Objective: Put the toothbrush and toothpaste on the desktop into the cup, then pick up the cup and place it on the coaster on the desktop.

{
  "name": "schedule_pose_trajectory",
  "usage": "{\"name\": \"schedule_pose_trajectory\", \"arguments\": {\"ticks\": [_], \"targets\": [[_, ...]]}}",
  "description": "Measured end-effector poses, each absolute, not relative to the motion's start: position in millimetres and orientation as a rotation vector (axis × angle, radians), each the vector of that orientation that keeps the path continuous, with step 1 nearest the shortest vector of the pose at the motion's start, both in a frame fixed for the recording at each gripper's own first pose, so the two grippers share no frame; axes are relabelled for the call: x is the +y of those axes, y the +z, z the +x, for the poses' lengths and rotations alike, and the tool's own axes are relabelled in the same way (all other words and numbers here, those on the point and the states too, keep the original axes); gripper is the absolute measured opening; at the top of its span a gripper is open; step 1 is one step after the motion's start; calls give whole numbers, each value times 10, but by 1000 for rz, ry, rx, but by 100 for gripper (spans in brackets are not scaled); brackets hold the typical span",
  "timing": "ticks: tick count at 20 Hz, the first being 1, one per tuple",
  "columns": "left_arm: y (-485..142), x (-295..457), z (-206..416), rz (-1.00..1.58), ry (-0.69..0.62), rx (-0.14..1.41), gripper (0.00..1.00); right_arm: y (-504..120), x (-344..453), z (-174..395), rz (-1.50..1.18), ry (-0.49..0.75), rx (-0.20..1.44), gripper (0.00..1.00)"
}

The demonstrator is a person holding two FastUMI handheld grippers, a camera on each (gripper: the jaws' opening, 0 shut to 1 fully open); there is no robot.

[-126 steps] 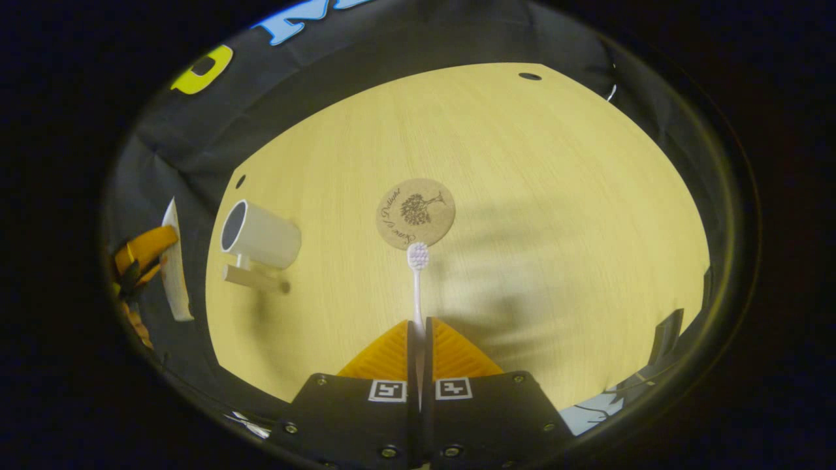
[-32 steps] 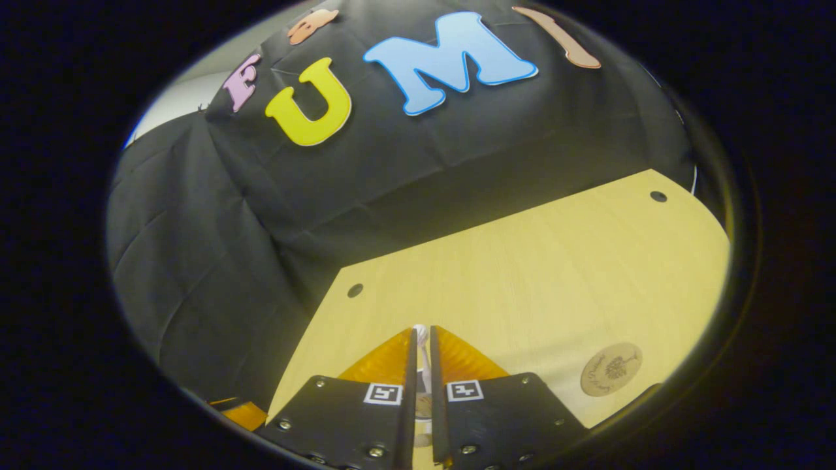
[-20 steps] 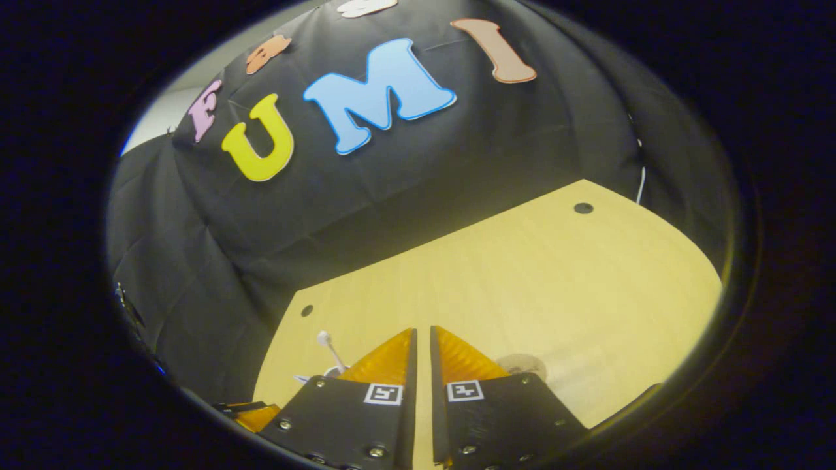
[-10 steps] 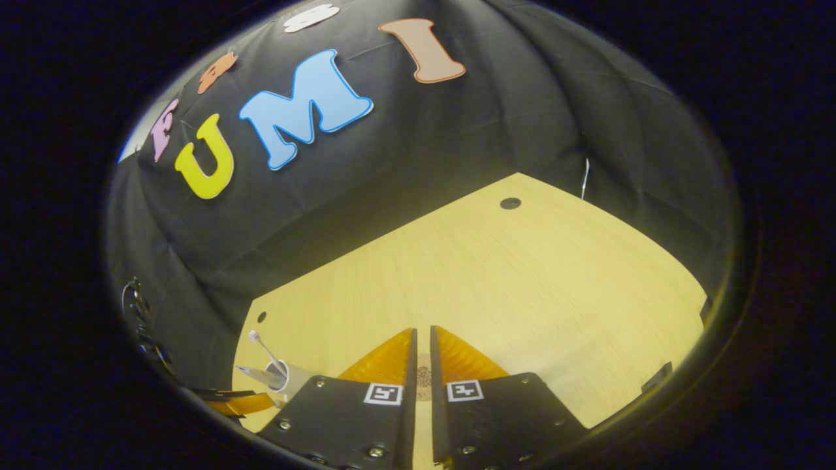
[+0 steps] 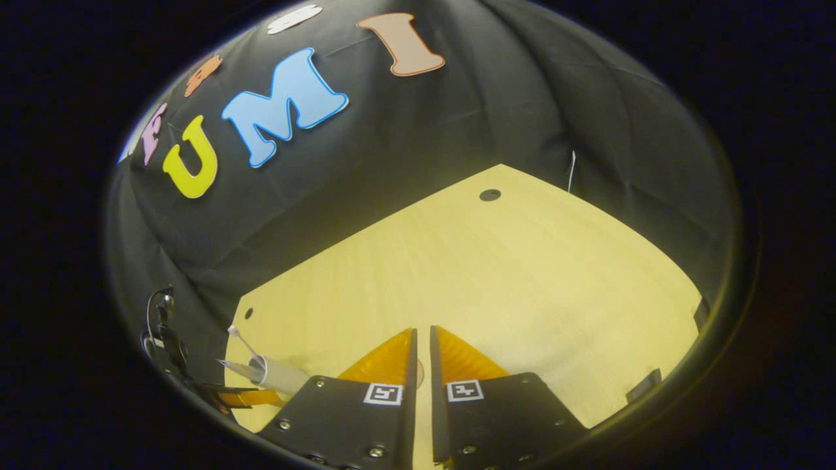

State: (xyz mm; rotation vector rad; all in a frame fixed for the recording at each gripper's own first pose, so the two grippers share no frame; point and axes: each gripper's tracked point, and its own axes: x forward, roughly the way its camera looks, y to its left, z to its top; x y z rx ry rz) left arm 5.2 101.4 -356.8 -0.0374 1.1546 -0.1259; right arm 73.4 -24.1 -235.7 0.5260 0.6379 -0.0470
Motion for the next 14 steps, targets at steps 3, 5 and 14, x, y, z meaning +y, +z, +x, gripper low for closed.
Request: {"name": "schedule_pose_trajectory", "arguments": {"ticks": [3, 5, 14], "targets": [[-3660, 1015, 127, -32, -115, 1161, 83, -2400, -325, 745, 535, -63, 651, 11], [-3725, 1050, 177, -20, -100, 1164, 85, -2417, -359, 753, 539, -70, 656, 11], [-3942, 999, 243, -59, -70, 1186, 82, -2574, -455, 645, 562, -97, 719, 11]]}}
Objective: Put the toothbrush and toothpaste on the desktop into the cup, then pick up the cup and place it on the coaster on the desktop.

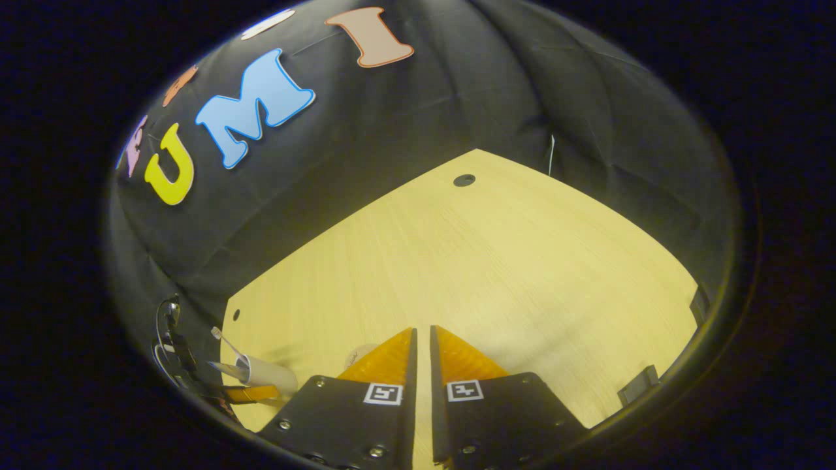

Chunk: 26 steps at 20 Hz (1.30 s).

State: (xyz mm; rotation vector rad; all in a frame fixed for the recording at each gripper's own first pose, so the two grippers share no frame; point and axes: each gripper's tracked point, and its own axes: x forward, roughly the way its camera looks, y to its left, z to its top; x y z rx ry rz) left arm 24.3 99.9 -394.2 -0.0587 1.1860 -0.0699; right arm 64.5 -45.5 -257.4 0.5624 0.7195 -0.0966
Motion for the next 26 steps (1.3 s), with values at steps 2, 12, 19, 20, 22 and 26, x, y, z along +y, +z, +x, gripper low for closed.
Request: {"name": "schedule_pose_trajectory", "arguments": {"ticks": [2, 12, 19, 20, 22, 26], "targets": [[-3973, 1013, 233, -58, -77, 1196, 77, -2581, -445, 618, 561, -94, 730, 11], [-4017, 993, 193, -37, -65, 1167, 31, -2592, -448, 580, 569, -102, 744, 11], [-3937, 662, 141, -66, -124, 1139, 32, -2562, -471, 578, 576, -108, 735, 11], [-3944, 573, 148, -58, -134, 1138, 32, -2557, -484, 578, 576, -110, 734, 11], [-3914, 392, 170, -43, -161, 1131, 32, -2545, -503, 570, 583, -117, 735, 11], [-3866, 24, 193, -6, -219, 1122, 31, -2548, -603, 556, 595, -142, 730, 11]]}}
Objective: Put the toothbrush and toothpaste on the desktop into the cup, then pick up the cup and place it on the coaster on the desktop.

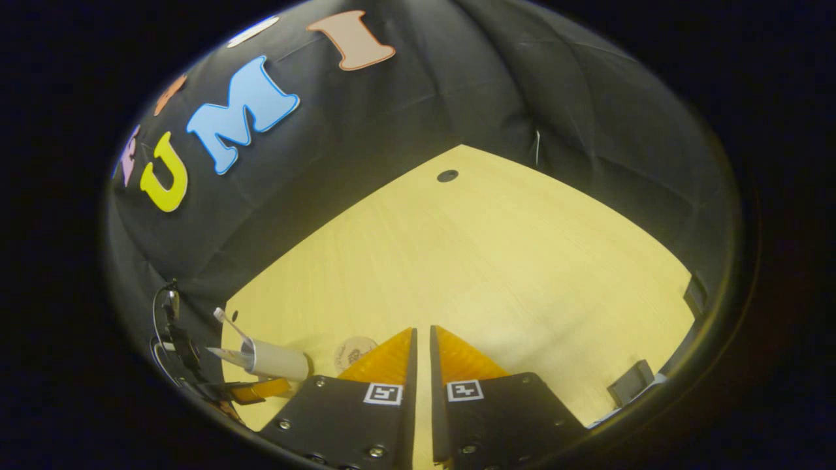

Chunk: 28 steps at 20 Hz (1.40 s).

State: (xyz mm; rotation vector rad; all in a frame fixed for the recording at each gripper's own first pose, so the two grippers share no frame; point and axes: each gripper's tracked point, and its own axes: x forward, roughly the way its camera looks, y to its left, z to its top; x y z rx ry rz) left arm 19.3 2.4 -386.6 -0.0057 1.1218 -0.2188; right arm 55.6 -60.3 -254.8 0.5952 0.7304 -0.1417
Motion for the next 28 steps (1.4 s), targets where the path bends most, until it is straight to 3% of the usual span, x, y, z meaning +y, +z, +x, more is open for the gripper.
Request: {"name": "schedule_pose_trajectory", "arguments": {"ticks": [4, 13, 22, 28], "targets": [[-3825, -392, 183, 16, -274, 1121, 32, -2661, -862, 256, 608, -167, 738, 11], [-3914, -1094, 135, 69, -341, 1133, 32, -2686, -1172, 226, 622, -194, 737, 11], [-4003, -1296, 1, 124, -314, 1142, 31, -2778, -1399, 202, 644, -188, 756, 11], [-3910, -1244, -51, 83, -300, 1119, 39, -2764, -1314, 244, 624, -142, 763, 11]]}}
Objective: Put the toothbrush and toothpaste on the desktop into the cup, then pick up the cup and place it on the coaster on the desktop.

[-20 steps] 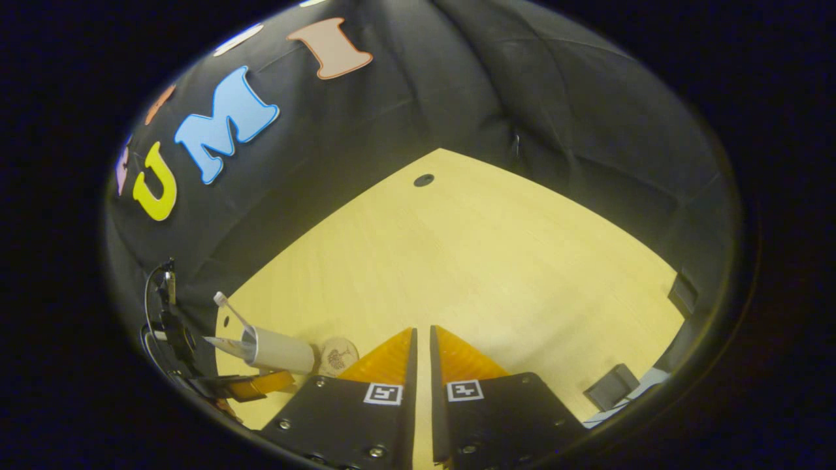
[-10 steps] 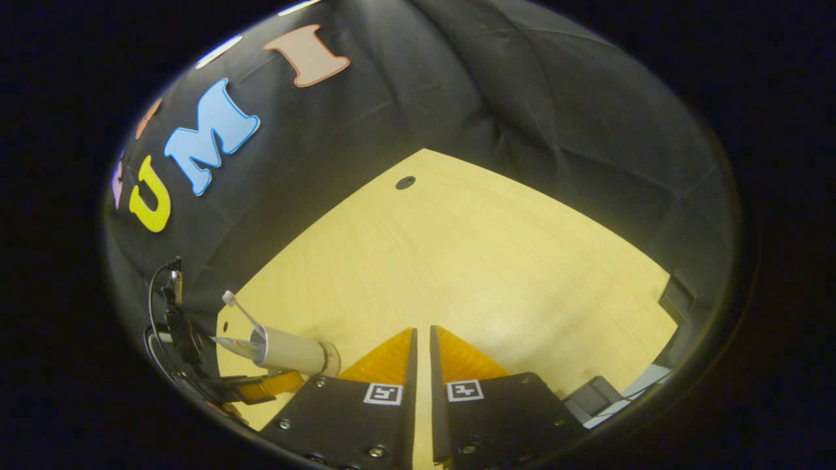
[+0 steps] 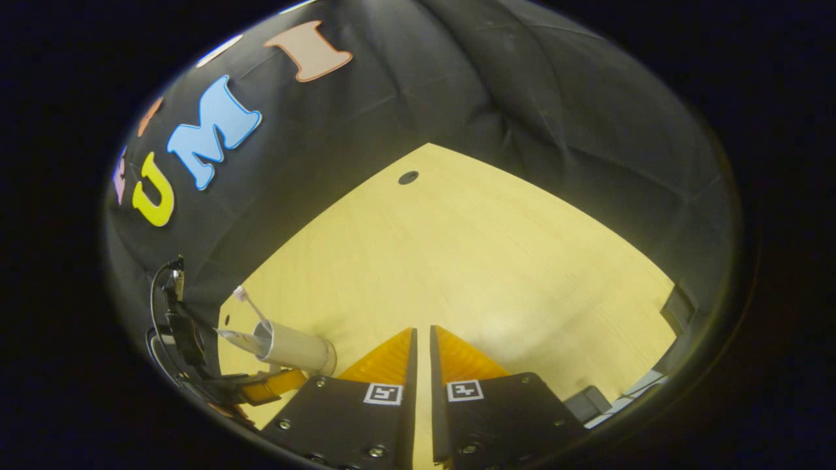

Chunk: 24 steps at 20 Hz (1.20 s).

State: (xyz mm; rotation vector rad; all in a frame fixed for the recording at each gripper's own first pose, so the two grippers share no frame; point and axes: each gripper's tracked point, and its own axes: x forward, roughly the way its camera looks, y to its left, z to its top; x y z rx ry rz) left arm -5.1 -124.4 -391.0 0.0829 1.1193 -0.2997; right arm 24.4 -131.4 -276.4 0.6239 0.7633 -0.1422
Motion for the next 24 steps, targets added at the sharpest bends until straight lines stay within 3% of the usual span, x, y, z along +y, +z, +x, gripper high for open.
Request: {"name": "schedule_pose_trajectory", "arguments": {"ticks": [2, 3, 4, 5, 7, 8, 9, 15, 18, 19, 24], "targets": [[-3818, -1170, -106, 79, -287, 1094, 37, -2736, -1241, 257, 606, -119, 761, 11], [-3772, -1160, -152, 64, -292, 1078, 44, -2712, -1197, 265, 594, -107, 759, 11], [-3701, -1133, -189, 48, -297, 1059, 40, -2683, -1153, 275, 584, -97, 752, 11], [-3617, -1082, -222, 35, -295, 1030, 42, -2632, -1105, 295, 573, -85, 743, 11], [-3362, -992, -287, 12, -301, 952, 54, -2515, -1008, 337, 539, -63, 716, 11], [-3205, -936, -308, 0, -304, 906, 51, -2427, -943, 371, 523, -49, 696, 11], [-3055, -886, -337, -11, -306, 860, 55, -2335, -874, 392, 508, -36, 671, 11], [-1858, -348, -261, -26, -252, 531, 51, -1500, -456, 496, 449, 38, 478, 11], [-1157, 23, -159, -31, -194, 381, 58, -975, -265, 531, 456, 67, 374, 10], [-912, 156, -147, -38, -181, 340, 51, -808, -216, 533, 462, 77, 340, 11], [-103, 585, -7, -37, -126, 149, 51, 28, -49, 616, 366, 94, 154, 10]]}}
